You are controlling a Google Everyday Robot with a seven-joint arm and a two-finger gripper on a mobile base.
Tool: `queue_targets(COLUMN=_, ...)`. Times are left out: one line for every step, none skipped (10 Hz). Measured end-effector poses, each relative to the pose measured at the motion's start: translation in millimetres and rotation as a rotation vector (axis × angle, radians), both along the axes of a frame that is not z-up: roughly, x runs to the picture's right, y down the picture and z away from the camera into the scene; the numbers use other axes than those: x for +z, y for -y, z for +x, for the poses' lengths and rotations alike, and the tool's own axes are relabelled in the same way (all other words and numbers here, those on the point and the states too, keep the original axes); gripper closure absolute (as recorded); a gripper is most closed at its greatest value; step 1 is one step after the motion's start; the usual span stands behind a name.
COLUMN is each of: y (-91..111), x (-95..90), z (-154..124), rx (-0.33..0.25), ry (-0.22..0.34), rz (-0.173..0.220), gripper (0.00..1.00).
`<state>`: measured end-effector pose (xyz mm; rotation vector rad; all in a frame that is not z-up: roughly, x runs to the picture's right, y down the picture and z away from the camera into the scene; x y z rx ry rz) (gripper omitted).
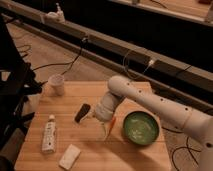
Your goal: Place the white sponge in the ceramic cup
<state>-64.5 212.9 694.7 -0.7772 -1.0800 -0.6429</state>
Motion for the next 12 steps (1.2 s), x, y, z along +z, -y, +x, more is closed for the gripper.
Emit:
queue_targets(y=-14, x=2.7, z=-10, rx=-0.037, ry=0.024, rz=0.006, gripper=0.20)
queue_targets(y=-23, x=6.0, z=-17, rx=-0.060, ry=0.033, rz=0.012, gripper=0.20)
queue_targets(y=-31, x=9.6, z=-25, rx=-0.077, ry=0.036, rz=0.017, gripper=0.20)
queue_targets(y=-39, x=14.9, z=-39, rx=-0.081, ry=0.020, rz=0.021, gripper=0.20)
queue_targets(y=-46, x=18.0, z=-53, rx=-0.072, ry=0.003, rz=0.022, gripper=0.20)
queue_targets(y=-53, x=18.8, z=-69, rx=-0.058, ry=-0.014, rz=0.013, gripper=0.20)
queue_targets(y=-57, x=19.0, z=-77, rx=-0.050, ry=-0.023, rz=0.009, gripper=0.20)
queue_targets(y=-57, x=19.1, z=-77, rx=-0.049, ry=-0.024, rz=0.009, gripper=0.20)
queue_targets(y=-57, x=19.2, z=-77, rx=-0.049, ry=-0.024, rz=0.009, gripper=0.20)
queue_targets(y=-56, x=19.1, z=-77, rx=-0.043, ry=-0.024, rz=0.004, gripper=0.20)
queue_targets(y=-58, x=19.2, z=-78, rx=-0.030, ry=-0.018, rz=-0.013, gripper=0.20)
queue_targets(y=-63, x=21.4, z=-79, rx=-0.020, ry=-0.016, rz=-0.040, gripper=0.20)
